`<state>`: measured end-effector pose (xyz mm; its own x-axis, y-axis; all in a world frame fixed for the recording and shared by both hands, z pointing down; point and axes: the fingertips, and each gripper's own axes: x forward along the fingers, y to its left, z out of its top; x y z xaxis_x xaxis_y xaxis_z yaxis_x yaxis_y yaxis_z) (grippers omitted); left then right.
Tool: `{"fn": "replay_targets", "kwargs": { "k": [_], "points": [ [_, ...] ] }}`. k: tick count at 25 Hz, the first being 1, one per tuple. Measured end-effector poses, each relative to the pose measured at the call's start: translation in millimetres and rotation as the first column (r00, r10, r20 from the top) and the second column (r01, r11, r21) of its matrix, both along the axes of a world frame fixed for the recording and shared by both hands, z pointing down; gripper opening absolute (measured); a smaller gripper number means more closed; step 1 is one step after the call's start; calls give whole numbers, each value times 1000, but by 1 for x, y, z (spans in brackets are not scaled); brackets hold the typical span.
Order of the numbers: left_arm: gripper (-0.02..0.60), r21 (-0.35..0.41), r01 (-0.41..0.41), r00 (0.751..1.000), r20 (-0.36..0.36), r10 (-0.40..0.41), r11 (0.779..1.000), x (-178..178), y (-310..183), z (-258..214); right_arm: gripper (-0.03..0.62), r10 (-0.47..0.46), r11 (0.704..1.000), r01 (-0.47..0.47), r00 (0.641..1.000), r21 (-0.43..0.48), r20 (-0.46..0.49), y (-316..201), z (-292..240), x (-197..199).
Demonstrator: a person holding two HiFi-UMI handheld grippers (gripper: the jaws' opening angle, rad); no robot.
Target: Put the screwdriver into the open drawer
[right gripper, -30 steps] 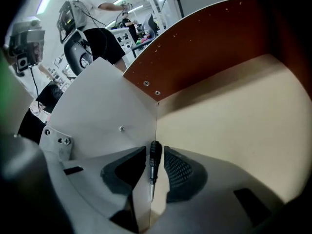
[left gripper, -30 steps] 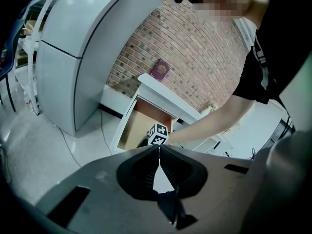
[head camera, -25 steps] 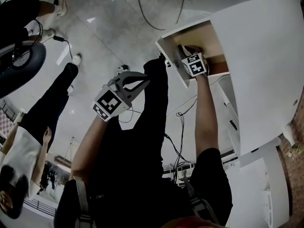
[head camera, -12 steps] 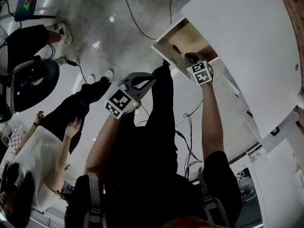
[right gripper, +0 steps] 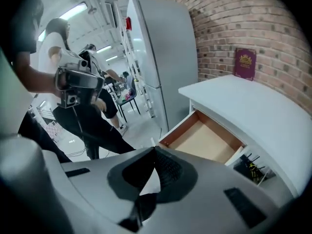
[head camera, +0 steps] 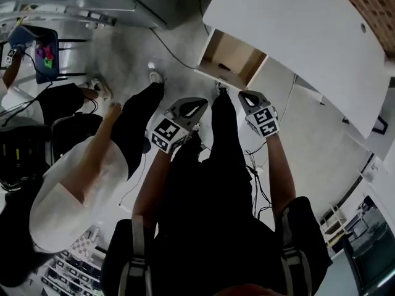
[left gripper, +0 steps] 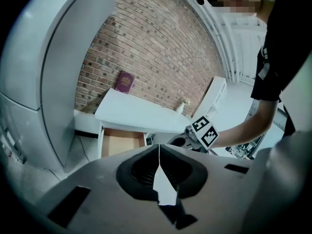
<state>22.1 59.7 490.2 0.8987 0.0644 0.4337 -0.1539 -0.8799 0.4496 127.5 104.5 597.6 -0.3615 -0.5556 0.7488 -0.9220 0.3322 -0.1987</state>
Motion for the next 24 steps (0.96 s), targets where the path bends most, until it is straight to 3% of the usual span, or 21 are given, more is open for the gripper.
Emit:
{"fn": "replay_targets", "kwargs": {
  "k": [4, 13, 18, 24],
  "points": [
    [17, 41, -64, 998, -25, 65, 997, 4, 5, -22, 55, 68, 996, -68, 998, 57, 4, 19, -36, -15],
    [17, 124, -165, 983, -55, 173, 978, -2, 40, -67, 55, 128, 982, -124, 992, 144, -18, 66, -94, -39],
    [17, 162, -182, 977, -80, 197, 970, -14, 57, -89, 55, 180, 967, -170, 983, 192, -38, 86, -121, -45],
    [17, 160, -185, 978, -67, 197, 970, -52, 69, -93, 55, 226, 954, -212, 973, 212, -42, 103, -134, -74]
  ]
}}
